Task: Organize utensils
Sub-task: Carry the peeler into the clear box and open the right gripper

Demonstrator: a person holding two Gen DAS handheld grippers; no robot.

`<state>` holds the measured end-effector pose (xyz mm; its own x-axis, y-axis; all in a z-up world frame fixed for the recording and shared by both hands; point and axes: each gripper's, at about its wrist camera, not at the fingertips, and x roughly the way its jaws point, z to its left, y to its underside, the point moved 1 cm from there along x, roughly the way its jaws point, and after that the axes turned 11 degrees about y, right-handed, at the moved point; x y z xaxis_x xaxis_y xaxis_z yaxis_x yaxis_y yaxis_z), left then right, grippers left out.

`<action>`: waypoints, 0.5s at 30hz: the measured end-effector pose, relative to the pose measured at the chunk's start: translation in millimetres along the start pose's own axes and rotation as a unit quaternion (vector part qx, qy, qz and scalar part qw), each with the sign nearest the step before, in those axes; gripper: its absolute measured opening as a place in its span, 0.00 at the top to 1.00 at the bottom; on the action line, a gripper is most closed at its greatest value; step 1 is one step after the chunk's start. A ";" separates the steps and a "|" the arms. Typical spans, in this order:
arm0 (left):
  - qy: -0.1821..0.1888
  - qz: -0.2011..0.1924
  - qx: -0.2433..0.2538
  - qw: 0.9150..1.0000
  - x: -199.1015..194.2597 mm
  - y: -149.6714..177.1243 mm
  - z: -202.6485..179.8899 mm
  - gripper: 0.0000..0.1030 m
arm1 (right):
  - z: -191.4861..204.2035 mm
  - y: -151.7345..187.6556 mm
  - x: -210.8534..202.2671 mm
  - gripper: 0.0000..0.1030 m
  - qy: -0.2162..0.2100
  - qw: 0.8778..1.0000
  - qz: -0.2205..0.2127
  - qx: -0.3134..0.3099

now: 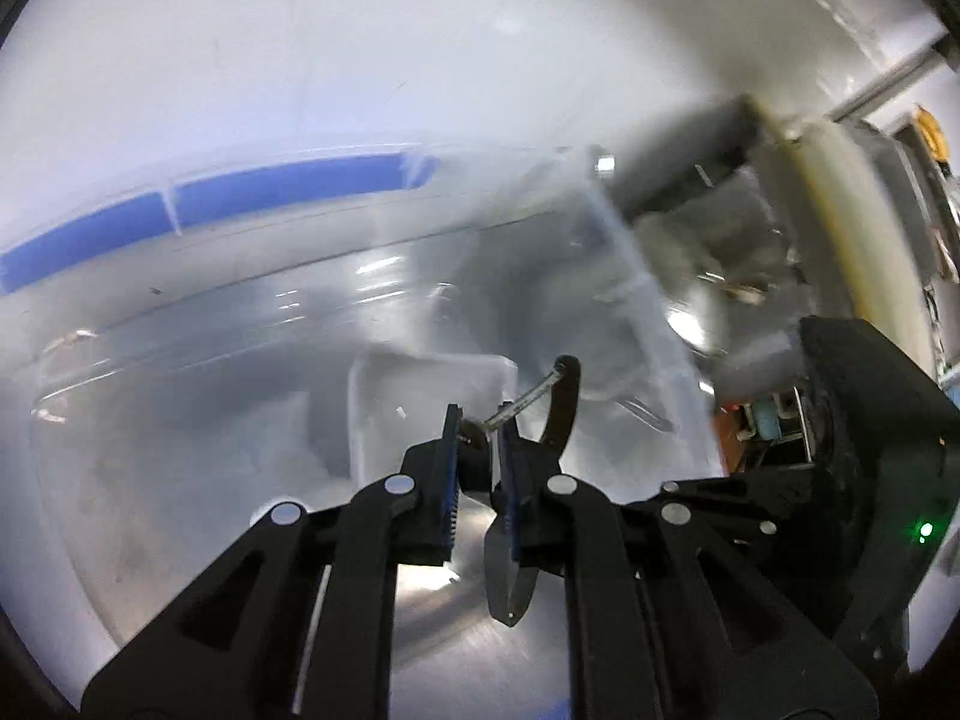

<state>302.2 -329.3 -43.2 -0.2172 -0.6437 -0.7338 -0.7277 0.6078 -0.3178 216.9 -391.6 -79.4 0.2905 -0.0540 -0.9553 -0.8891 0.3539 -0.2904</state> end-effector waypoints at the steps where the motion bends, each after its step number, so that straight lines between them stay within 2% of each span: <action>1: -0.005 0.002 -0.005 1.000 5.6 -2.1 7.9 0.90 | -1.3 -6.9 7.4 0.97 0.003 1.000 0.005 0.007; 4: -0.023 0.008 -0.028 0.999 20.7 -18.9 29.6 0.90 | -7.7 -23.2 25.4 0.97 0.001 0.999 0.020 0.028; 6: -0.009 0.005 -0.038 0.999 21.8 -22.6 36.8 0.89 | -9.4 -23.4 28.6 0.96 -0.005 0.999 0.024 0.034; 8: -0.018 0.002 -0.032 0.999 19.5 -22.6 34.9 0.89 | -9.4 -23.2 28.0 0.96 -0.001 0.999 0.021 0.035; 10: -0.035 -0.007 -0.023 0.999 10.3 -22.9 29.6 0.73 | -6.7 -23.7 22.9 0.86 0.016 0.999 0.010 0.027; 11: -0.042 -0.015 -0.020 0.999 1.5 -23.0 27.5 0.52 | -6.9 -21.0 14.5 0.76 0.028 0.999 -0.003 0.021; 12: -0.043 -0.035 -0.021 0.998 -11.0 -23.1 26.1 0.43 | -4.4 -16.6 6.9 0.72 0.034 0.999 -0.012 0.015; 15: -0.031 -0.089 -0.006 0.996 -53.8 -11.7 10.8 0.43 | 2.6 6.3 -37.9 0.72 0.064 0.995 -0.070 -0.013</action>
<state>329.5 -296.7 -6.5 -0.0430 -0.7102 -0.7027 -0.7583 0.4811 -0.4398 201.2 -384.8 -44.9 0.3653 -0.2209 -0.9043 -0.8527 0.3102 -0.4203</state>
